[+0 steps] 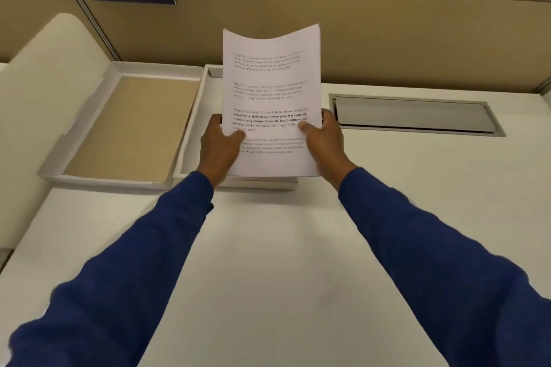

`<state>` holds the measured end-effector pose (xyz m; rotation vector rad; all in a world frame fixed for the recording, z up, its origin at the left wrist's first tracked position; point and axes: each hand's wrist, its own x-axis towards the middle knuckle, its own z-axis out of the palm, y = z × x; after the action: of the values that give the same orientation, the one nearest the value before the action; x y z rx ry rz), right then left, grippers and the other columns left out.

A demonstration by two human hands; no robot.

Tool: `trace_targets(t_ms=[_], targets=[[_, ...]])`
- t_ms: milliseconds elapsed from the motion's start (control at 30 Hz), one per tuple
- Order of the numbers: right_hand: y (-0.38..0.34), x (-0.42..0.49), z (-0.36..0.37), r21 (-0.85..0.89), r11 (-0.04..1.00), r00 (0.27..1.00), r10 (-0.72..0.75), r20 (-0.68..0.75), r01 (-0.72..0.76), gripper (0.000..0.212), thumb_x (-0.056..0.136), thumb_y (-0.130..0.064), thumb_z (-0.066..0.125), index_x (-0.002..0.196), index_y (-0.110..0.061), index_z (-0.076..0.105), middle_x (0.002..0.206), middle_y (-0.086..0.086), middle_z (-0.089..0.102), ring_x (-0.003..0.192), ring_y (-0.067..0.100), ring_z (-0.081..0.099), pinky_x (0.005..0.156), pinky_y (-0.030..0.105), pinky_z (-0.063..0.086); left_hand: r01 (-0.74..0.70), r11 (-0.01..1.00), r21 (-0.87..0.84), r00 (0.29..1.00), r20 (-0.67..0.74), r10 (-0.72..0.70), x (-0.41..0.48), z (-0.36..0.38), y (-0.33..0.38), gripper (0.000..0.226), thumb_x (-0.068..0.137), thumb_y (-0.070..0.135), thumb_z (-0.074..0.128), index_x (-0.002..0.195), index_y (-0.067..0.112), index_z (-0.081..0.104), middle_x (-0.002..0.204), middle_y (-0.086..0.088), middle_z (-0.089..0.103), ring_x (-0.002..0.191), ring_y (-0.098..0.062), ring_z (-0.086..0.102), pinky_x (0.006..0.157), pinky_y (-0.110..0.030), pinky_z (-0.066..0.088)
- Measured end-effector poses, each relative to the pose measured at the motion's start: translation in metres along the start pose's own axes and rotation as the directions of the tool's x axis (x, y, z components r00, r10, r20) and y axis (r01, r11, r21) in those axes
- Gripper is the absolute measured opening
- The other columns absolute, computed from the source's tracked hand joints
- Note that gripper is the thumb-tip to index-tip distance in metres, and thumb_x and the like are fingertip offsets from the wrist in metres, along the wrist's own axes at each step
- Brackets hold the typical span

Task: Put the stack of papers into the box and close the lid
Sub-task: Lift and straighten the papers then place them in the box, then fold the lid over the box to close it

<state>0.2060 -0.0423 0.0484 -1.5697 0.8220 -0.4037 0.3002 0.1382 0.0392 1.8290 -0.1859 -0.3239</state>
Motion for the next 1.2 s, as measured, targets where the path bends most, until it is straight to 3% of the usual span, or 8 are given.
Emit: trace_targets(t_ms=[200,400,567,700,867,933,1033,1200], targets=[[-0.003,0.036,0.054,-0.041,0.992,0.993,0.121,0.009,-0.121,0.022,0.096,-0.02,0.059,0.117,-0.023,0.052,0.118,-0.002,0.065,0.103,0.02,0.066,0.085,0.036,0.057,0.128,0.991,0.041,0.989,0.063,-0.13,0.061,-0.026,-0.013,0.03,0.091,0.011,0.064,0.117,0.019,0.053,0.123,-0.004,0.068,0.107,-0.027,0.069,0.091,-0.049,0.061],[0.01,0.051,0.089,-0.129,0.969,0.977,0.214,-0.004,-0.212,0.022,0.097,-0.013,0.056,0.117,-0.019,0.052,0.107,-0.002,0.061,0.086,0.015,0.061,0.067,0.025,0.052,0.226,0.97,0.084,0.97,0.074,-0.232,0.086,-0.037,-0.04,0.03,0.091,0.009,0.064,0.118,0.015,0.053,0.12,-0.005,0.067,0.102,-0.025,0.069,0.085,-0.042,0.062],[0.021,0.055,0.106,-0.224,0.932,0.958,0.284,-0.036,-0.284,0.04,0.093,-0.01,0.054,0.132,-0.009,0.054,0.118,0.005,0.066,0.089,0.019,0.062,0.056,0.023,0.047,0.306,0.942,0.136,0.946,0.065,-0.317,0.094,-0.037,-0.061,0.028,0.087,0.007,0.065,0.113,0.013,0.053,0.116,-0.008,0.067,0.1,-0.027,0.067,0.088,-0.045,0.061],[0.032,0.056,0.109,-0.285,0.905,0.949,0.305,-0.079,-0.315,0.031,0.092,-0.006,0.054,0.122,-0.006,0.053,0.094,-0.001,0.059,0.069,0.01,0.051,0.053,0.023,0.043,0.293,0.933,0.207,0.952,0.029,-0.305,0.097,-0.032,-0.068,0.022,0.09,0.009,0.063,0.109,0.012,0.052,0.096,0.001,0.061,0.083,-0.016,0.059,0.063,-0.026,0.051],[0.03,0.053,0.11,-0.284,0.905,0.949,0.301,-0.097,-0.316,0.043,0.092,-0.015,0.061,0.13,-0.006,0.045,0.102,-0.001,0.061,0.073,0.008,0.053,0.053,0.021,0.042,0.188,0.893,0.408,0.98,-0.013,-0.201,0.088,-0.03,-0.072,0.036,0.095,0.02,0.063,0.124,0.002,0.052,0.105,-0.002,0.056,0.086,-0.018,0.055,0.053,-0.022,0.037],[0.026,0.047,0.111,-0.303,0.91,0.959,0.276,-0.065,-0.283,0.063,0.092,-0.027,0.067,0.143,-0.007,0.036,0.114,0.001,0.058,0.093,0.016,0.06,0.066,0.022,0.049,0.131,0.881,0.454,0.99,-0.007,-0.143,0.08,-0.03,-0.073,0.047,0.095,0.026,0.066,0.131,0.001,0.048,0.112,-0.005,0.059,0.094,-0.02,0.057,0.059,-0.024,0.042],[0.021,0.036,0.11,-0.461,0.873,0.987,0.157,-0.041,-0.158,0.087,0.09,-0.044,0.068,0.155,-0.013,0.021,0.149,0.01,0.047,0.131,0.031,0.052,0.097,0.041,0.05,0.051,0.861,0.506,0.999,-0.029,-0.042,0.062,-0.032,-0.074,0.065,0.093,0.036,0.069,0.143,0.004,0.043,0.132,-0.017,0.057,0.119,-0.031,0.057,0.086,-0.038,0.05],[0.035,0.016,0.091,-0.597,0.801,0.985,-0.127,-0.112,0.036,0.081,0.092,-0.051,0.064,0.154,-0.013,0.029,0.152,0.01,0.043,0.138,0.031,0.044,0.106,0.048,0.045,-0.088,0.866,0.491,0.927,-0.278,0.252,0.018,-0.056,-0.081,0.065,0.093,0.043,0.069,0.142,0.005,0.05,0.132,-0.016,0.058,0.12,-0.031,0.054,0.098,-0.045,0.048]])
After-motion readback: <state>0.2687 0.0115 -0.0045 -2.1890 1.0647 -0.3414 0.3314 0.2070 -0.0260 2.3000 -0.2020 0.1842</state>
